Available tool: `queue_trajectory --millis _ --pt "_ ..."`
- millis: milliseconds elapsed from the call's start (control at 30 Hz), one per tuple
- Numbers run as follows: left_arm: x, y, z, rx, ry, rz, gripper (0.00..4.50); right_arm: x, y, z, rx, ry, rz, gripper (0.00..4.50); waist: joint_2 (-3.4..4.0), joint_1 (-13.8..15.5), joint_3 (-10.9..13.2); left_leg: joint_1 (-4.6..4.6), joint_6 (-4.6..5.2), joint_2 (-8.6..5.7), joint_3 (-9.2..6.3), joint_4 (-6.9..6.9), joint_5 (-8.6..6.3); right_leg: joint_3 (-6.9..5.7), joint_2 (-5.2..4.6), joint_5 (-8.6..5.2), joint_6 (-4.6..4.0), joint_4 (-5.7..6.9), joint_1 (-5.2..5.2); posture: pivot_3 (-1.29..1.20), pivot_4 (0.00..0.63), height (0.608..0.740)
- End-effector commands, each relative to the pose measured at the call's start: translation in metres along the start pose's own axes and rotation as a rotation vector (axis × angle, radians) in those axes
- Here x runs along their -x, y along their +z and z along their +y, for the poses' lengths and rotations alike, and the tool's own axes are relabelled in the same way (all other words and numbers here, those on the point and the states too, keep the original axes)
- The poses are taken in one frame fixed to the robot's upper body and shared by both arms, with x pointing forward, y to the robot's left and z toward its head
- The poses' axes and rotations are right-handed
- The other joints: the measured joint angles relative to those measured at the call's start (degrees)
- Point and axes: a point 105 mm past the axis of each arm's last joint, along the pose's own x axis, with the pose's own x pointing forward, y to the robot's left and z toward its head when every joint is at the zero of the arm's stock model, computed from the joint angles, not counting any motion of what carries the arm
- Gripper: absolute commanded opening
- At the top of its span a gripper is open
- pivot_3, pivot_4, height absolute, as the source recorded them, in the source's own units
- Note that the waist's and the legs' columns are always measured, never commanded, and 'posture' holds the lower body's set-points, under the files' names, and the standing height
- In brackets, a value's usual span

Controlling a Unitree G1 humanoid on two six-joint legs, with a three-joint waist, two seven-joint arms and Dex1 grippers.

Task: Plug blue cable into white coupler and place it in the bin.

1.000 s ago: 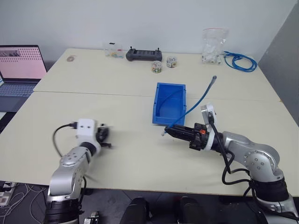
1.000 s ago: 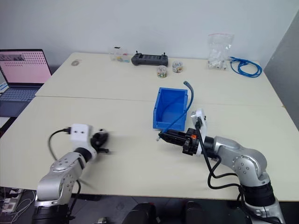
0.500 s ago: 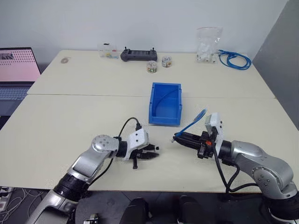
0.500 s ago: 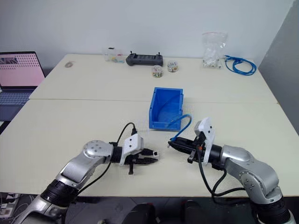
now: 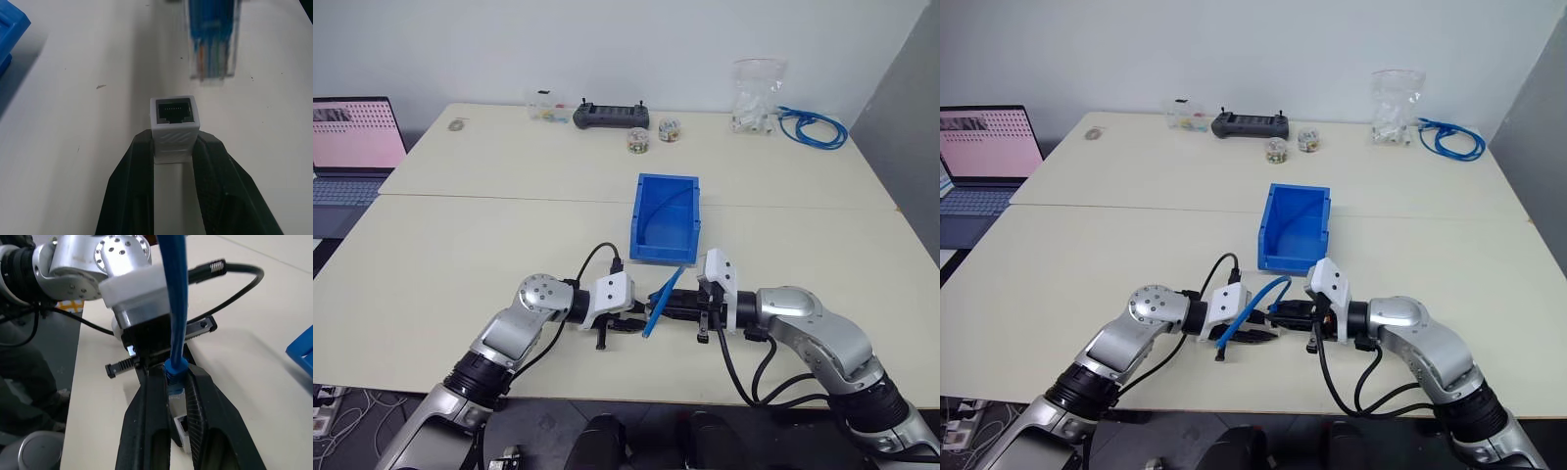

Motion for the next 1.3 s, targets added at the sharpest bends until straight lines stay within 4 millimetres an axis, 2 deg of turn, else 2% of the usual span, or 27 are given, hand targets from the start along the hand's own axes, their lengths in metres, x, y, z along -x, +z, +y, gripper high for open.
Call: queue_trajectory --millis 33,833,1300 --pt "-0.006 -0.010 -0.009 0.015 -0.031 0.035 0.76 -0.004 0.003 -0.002 0.057 0.025 -0.008 0.15 0.00 -0.01 0.00 0.02 0.00 0.00 0.00 0.00 0.00 0.00 0.00 0.00 0.00 0.01 0.00 0.00 0.150 0.740" --pt "-0.006 -0.012 -0.011 0.004 -0.038 0.038 0.76 -0.005 -0.020 -0.012 0.131 0.046 0.085 0.15 0.02 -0.08 -0.01 0.15 0.00 0.00 0.00 0.00 0.00 0.00 0.01 0.03 -0.05 0.04 0.11 0.00 0.150 0.740" --pt "-0.007 -0.011 -0.009 0.029 -0.024 0.025 0.76 -0.008 -0.030 0.002 0.164 0.142 0.141 0.15 0.02 -0.01 -0.08 0.20 -0.01 -0.01 -0.02 0.01 0.00 -0.01 0.00 0.04 -0.07 0.04 0.18 0.00 0.150 0.740"
